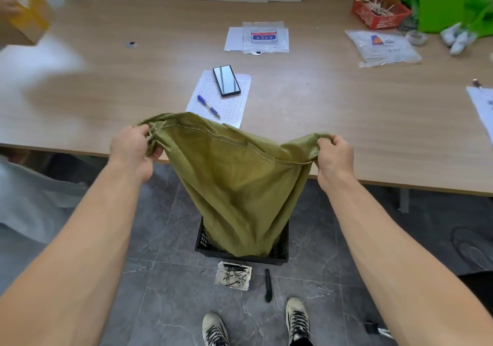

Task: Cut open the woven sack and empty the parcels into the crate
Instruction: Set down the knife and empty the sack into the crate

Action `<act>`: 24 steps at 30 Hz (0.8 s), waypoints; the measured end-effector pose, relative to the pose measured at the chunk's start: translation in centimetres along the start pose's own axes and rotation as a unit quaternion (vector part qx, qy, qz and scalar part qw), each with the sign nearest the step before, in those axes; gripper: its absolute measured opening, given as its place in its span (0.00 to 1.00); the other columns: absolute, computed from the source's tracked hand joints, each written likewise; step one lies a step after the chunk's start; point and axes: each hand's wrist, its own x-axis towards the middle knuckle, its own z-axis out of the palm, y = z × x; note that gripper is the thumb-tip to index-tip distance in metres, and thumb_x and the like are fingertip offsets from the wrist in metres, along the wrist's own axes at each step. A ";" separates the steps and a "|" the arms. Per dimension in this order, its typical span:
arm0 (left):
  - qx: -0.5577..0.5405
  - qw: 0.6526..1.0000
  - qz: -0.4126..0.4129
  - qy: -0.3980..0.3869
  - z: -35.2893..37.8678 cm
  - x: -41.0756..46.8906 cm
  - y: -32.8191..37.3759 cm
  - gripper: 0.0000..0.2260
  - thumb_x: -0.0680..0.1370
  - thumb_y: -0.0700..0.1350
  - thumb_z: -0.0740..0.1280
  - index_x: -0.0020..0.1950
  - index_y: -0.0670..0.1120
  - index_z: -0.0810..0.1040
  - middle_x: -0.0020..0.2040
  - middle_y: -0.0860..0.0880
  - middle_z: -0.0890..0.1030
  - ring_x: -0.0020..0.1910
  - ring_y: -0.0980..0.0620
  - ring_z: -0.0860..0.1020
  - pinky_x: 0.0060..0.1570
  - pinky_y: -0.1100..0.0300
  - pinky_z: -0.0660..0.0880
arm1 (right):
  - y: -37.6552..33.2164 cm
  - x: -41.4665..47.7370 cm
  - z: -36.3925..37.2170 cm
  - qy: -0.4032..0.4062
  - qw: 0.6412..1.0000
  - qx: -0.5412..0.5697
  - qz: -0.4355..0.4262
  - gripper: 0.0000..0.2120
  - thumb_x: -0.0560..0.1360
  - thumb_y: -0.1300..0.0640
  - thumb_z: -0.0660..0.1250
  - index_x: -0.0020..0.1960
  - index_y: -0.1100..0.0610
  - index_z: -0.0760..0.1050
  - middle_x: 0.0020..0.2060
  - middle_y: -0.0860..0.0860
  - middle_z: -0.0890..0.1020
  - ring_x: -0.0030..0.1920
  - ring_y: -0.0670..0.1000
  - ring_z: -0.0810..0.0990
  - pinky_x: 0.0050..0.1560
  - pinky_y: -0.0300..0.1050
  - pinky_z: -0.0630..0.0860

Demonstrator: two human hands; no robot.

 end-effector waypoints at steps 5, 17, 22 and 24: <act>-0.002 1.000 -0.012 0.006 -0.4 0.1 -0.6 0.08 0.81 0.40 0.60 0.45 0.50 0.74 0.39 0.51 0.78 0.36 0.56 0.76 0.26 0.67 0.74 | -0.2 -0.3 0.5 -0.033 0.999 -0.030 0.011 0.10 0.76 0.64 0.60 0.40 0.56 0.77 0.39 0.55 0.80 0.41 0.54 0.78 0.43 0.51 0.75; -0.137 0.989 0.050 -0.006 -0.6 -0.2 0.7 0.09 0.81 0.40 0.59 0.47 0.49 0.77 0.42 0.50 0.81 0.38 0.55 0.80 0.38 0.65 0.78 | -2.2 -0.1 0.1 -0.010 0.993 0.119 -0.003 0.12 0.80 0.68 0.59 0.42 0.57 0.75 0.37 0.52 0.79 0.37 0.48 0.78 0.40 0.44 0.76; -0.021 0.999 0.035 0.003 -0.5 -0.7 -0.8 0.09 0.80 0.38 0.59 0.46 0.49 0.76 0.39 0.50 0.78 0.38 0.55 0.77 0.31 0.65 0.76 | -1.3 -0.7 0.3 -0.037 0.998 0.050 0.017 0.12 0.79 0.68 0.58 0.42 0.57 0.75 0.40 0.54 0.78 0.37 0.50 0.77 0.42 0.46 0.75; -0.105 0.991 0.077 0.010 -0.4 -1.0 0.1 0.10 0.80 0.38 0.59 0.45 0.48 0.77 0.39 0.50 0.80 0.39 0.54 0.79 0.36 0.64 0.78 | -2.3 -0.6 0.4 -0.030 0.995 0.098 0.001 0.12 0.79 0.68 0.59 0.41 0.57 0.75 0.38 0.53 0.78 0.37 0.49 0.77 0.41 0.46 0.75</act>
